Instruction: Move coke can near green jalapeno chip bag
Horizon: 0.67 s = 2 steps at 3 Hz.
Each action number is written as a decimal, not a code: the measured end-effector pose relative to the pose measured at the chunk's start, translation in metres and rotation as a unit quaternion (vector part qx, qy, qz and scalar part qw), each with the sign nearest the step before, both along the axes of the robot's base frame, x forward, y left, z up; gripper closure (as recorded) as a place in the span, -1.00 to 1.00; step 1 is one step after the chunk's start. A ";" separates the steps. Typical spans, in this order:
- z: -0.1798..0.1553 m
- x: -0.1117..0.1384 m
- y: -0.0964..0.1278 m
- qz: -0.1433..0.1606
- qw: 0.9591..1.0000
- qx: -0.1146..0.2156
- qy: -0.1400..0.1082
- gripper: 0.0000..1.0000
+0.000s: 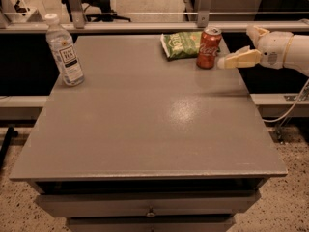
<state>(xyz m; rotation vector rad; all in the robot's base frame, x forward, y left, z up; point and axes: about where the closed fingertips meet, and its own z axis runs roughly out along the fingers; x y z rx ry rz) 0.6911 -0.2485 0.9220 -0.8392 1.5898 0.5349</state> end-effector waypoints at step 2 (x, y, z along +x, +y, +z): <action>0.026 -0.053 -0.041 -0.035 0.999 -0.033 -0.005 -1.00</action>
Offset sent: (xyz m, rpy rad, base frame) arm -0.0376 -0.0269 0.0194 -0.0495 -0.0075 -0.0459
